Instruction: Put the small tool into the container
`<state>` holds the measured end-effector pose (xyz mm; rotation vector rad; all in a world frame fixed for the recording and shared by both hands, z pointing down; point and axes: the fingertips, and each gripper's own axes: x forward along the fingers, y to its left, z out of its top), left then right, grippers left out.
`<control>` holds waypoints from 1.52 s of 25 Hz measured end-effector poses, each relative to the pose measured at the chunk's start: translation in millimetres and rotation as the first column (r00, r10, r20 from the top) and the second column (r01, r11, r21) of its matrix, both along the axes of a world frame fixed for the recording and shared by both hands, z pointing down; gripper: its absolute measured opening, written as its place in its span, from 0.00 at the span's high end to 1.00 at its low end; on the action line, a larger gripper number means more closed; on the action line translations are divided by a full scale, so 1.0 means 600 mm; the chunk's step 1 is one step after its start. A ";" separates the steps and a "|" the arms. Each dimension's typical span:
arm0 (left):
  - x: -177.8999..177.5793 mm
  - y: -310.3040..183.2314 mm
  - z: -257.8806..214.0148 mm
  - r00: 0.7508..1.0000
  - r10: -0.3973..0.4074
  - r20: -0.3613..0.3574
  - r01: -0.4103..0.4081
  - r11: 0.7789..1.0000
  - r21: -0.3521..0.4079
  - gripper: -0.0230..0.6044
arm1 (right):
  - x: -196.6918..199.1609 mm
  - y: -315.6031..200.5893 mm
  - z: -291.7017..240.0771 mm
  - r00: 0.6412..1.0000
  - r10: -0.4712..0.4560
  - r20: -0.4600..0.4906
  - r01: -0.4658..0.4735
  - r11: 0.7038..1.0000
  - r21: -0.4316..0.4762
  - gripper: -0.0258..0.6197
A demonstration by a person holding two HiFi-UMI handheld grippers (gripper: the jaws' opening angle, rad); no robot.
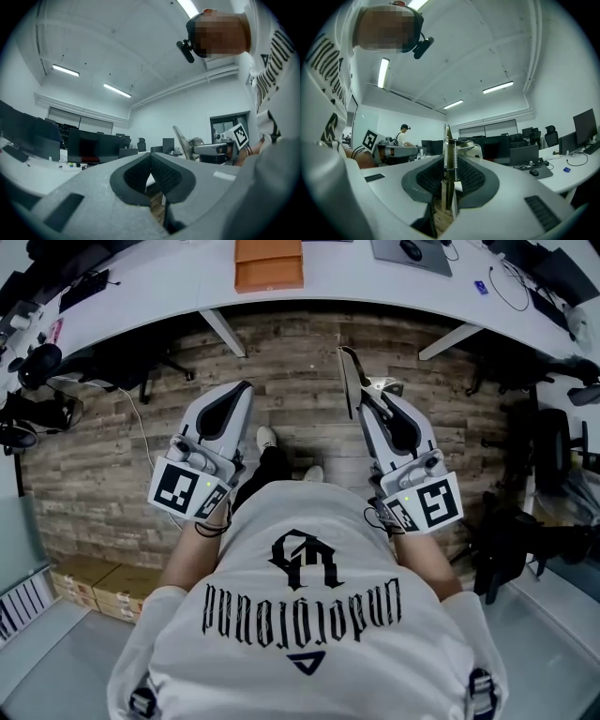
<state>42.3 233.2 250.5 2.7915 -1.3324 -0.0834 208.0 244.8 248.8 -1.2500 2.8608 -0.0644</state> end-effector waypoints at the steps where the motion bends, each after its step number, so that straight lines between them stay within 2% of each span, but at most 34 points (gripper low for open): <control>1: -0.008 -0.009 0.000 1.000 0.000 -0.001 0.000 1.000 -0.001 0.94 | -0.008 -0.009 0.000 1.000 -0.002 -0.002 0.002 1.000 -0.001 0.82; 13: -0.140 -0.136 0.009 1.000 -0.011 -0.018 0.011 1.000 -0.024 0.94 | -0.147 -0.139 0.002 0.999 -0.029 -0.024 0.029 0.999 -0.019 0.82; 24: -0.258 -0.225 -0.008 0.999 0.024 -0.039 -0.024 1.000 0.001 0.94 | -0.280 -0.234 -0.017 0.999 -0.018 -0.040 0.018 1.000 0.003 0.82; 30: -0.297 -0.240 -0.011 0.998 0.056 -0.040 -0.055 0.998 0.019 0.94 | -0.330 -0.264 -0.024 0.999 -0.003 -0.044 0.004 1.000 0.025 0.82; 38: -0.333 -0.258 -0.005 0.997 0.059 -0.048 -0.059 0.998 0.010 0.94 | -0.373 -0.286 -0.019 0.998 -0.017 -0.053 0.017 1.000 0.016 0.82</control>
